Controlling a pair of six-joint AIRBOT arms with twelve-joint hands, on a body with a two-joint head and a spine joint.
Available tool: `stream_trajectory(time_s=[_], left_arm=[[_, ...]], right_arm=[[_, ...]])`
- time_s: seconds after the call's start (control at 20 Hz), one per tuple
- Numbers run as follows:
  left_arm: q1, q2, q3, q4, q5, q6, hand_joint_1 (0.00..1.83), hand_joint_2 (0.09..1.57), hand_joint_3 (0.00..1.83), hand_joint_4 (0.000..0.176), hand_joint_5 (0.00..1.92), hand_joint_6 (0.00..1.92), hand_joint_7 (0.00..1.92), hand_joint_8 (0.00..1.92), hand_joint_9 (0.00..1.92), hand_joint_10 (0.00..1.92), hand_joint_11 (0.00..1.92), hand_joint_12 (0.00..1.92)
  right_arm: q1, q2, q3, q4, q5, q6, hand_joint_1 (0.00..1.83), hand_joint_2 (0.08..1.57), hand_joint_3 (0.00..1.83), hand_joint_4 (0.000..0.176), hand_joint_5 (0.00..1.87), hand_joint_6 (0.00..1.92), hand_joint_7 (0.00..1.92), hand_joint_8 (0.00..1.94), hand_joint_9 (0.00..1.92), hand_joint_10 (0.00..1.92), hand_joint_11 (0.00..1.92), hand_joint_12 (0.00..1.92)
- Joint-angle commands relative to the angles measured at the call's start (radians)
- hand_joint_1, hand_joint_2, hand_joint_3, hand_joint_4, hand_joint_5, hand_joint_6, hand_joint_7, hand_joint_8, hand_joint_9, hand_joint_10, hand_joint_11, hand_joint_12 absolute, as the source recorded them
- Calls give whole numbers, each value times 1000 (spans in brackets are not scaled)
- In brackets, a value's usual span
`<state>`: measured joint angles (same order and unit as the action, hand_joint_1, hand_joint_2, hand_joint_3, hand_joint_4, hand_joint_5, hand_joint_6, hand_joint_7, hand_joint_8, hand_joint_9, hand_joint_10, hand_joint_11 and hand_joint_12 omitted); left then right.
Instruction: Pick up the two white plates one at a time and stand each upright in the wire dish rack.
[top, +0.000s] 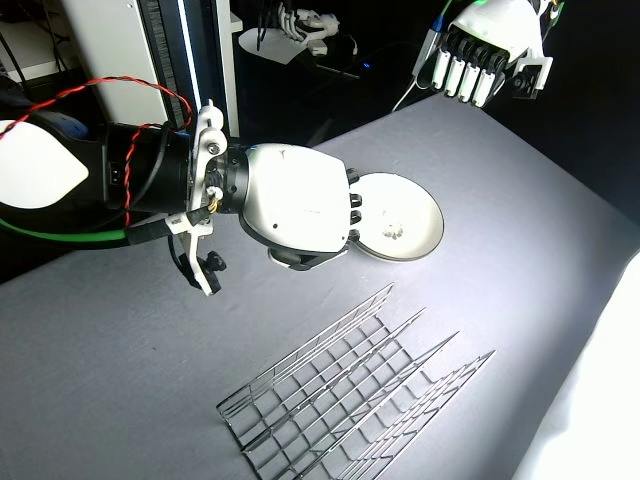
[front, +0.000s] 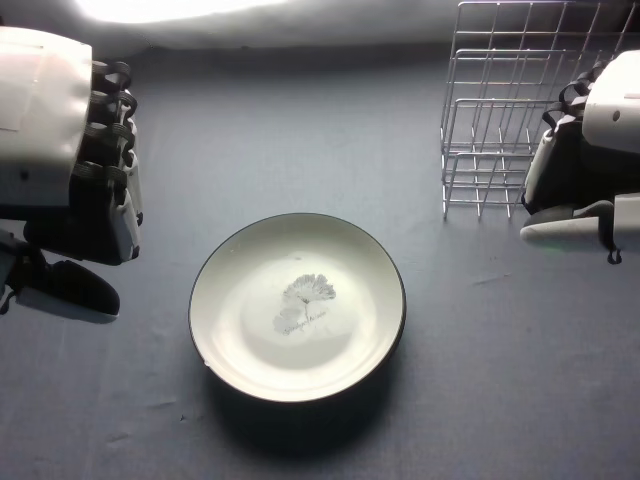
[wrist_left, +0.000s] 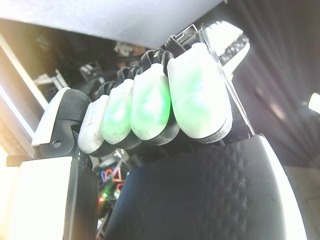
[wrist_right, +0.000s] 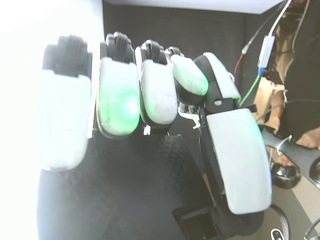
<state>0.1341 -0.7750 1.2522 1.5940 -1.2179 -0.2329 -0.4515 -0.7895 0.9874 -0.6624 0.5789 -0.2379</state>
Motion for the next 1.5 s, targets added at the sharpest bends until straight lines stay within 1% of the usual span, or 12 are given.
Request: stream_trajectory(time_s=[0.0, 0.05, 0.1, 0.35, 0.5, 0.7, 0.85, 1.0, 1.05, 1.15, 1.3, 1.45], left_arm=[[-2, 5, -6, -91, -35, 1, 0, 939, 253, 0, 79, 29, 45, 17, 0, 22, 0, 0], [1, 5, -8, -91, -43, 1, 0, 939, 253, 0, 79, 29, 45, 17, 0, 22, 0, 0], [7, 5, -9, -91, -47, 1, 0, 1048, 26, 0, 108, 4, 63, 2, 24, 2, 13, 10], [19, 2, -8, -83, -45, 8, 0, 1066, 20, 0, 106, 4, 58, 0, 11, 0, 9, 8], [19, -6, -8, -29, -33, 20, 0, 1066, 16, 0, 96, 1, 54, 0, 9, 0, 0, 0], [36, -5, -11, -17, -31, 19, 0, 1081, 18, 0, 56, 2, 36, 2, 0, 0, 0, 0], [39, -16, -9, 20, -25, 19, 0, 1084, 15, 0, 70, 8, 51, 8, 13, 5, 0, 0], [93, -68, 32, 42, -39, 37, 0, 1074, 8, 0, 39, 0, 11, 0, 0, 0, 0, 0], [112, -94, 61, 45, -44, 48, 0, 1072, 6, 0, 37, 0, 8, 0, 0, 0, 0, 0], [148, -129, 107, 44, -58, 78, 0, 1077, 8, 0, 51, 6, 18, 4, 0, 0, 0, 0], [184, -183, 173, 45, -75, 113, 0, 1075, 6, 0, 61, 9, 23, 6, 0, 0, 0, 0], [212, -232, 234, 64, -68, 113, 0, 1069, 2, 0, 44, 0, 0, 0, 0, 0, 0, 0]], right_arm=[[8, 4, 0, 38, 92, 6, 0, 1065, 112, 0, 0, 8, 0, 0, 0, 0, 0, 0], [8, 4, 0, 38, 92, 6, 0, 1065, 112, 0, 0, 8, 0, 0, 0, 0, 0, 0], [8, 3, 0, 38, 92, 6, 0, 1112, 19, 0, 0, 0, 0, 0, 0, 0, 0, 0], [5, -2, 6, 32, 121, 6, 0, 1119, 14, 0, 0, 0, 0, 0, 0, 0, 0, 0], [-23, -24, 57, -20, 214, 3, 0, 1113, 8, 0, 0, 0, 0, 0, 0, 0, 0, 0], [-87, -55, 152, -69, 386, -9, 0, 1118, 8, 0, 0, 0, 0, 0, 0, 0, 0, 0], [-65, -78, 200, -180, 452, -8, 0, 1121, 8, 0, 0, 0, 0, 0, 0, 0, 0, 0], [-3, -89, 232, -337, 486, 13, 0, 1119, 6, 0, 0, 0, 0, 0, 0, 0, 0, 0], [23, -89, 238, -402, 486, 20, 0, 1119, 6, 0, 0, 0, 0, 0, 0, 0, 0, 0], [54, -88, 238, -481, 482, 22, 0, 1117, 4, 0, 0, 0, 0, 0, 0, 0, 0, 0], [87, -85, 239, -485, 439, 25, 0, 1135, 10, 0, 0, 0, 0, 0, 0, 0, 0, 0], [86, -85, 242, -491, 416, 18, 0, 1123, 3, 0, 0, 0, 0, 0, 0, 0, 0, 0]])
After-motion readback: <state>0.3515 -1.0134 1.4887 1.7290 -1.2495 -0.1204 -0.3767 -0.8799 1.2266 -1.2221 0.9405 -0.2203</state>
